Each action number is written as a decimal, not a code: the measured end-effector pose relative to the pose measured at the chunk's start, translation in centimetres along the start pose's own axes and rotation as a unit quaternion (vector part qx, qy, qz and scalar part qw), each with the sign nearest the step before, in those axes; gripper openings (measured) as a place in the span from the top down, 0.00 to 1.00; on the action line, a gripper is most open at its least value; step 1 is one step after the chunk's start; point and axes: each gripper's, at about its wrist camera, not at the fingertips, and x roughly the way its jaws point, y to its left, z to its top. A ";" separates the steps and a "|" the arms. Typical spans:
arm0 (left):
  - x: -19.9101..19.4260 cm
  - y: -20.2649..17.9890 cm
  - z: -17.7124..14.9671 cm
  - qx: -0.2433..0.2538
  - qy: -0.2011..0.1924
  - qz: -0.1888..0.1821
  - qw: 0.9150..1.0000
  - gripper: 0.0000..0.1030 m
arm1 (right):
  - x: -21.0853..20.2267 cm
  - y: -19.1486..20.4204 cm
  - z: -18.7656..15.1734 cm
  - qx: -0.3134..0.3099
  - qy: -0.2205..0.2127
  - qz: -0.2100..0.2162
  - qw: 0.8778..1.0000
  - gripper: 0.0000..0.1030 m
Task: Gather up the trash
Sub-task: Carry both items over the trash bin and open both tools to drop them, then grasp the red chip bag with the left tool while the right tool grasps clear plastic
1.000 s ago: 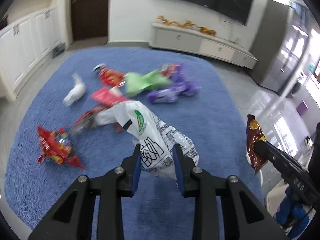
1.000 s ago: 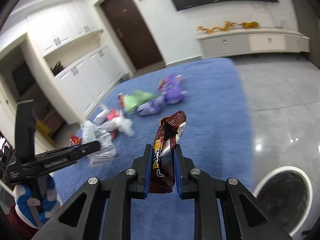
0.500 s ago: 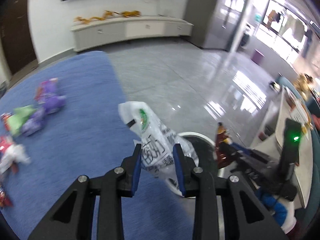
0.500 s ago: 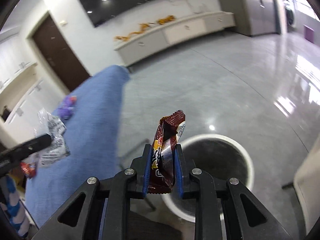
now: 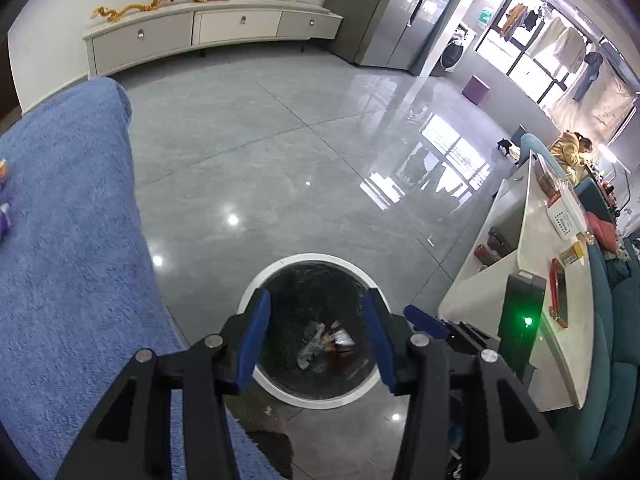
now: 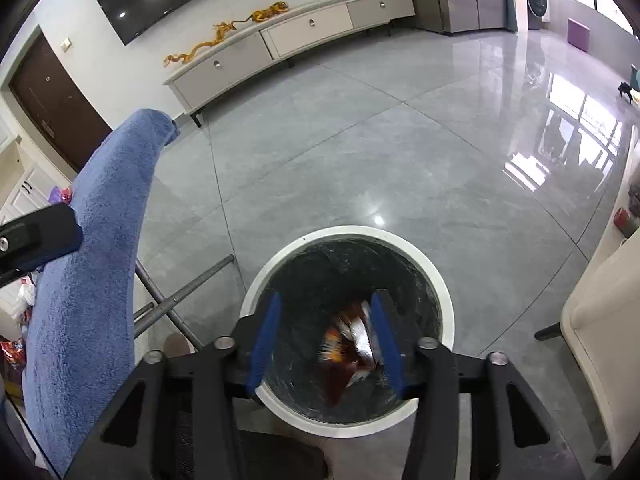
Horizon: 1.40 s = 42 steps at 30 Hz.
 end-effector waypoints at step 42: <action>-27.3 28.9 -18.3 -0.209 -0.248 0.215 0.921 0.42 | -14.2 22.2 1.3 -0.188 -0.097 0.066 0.975 0.42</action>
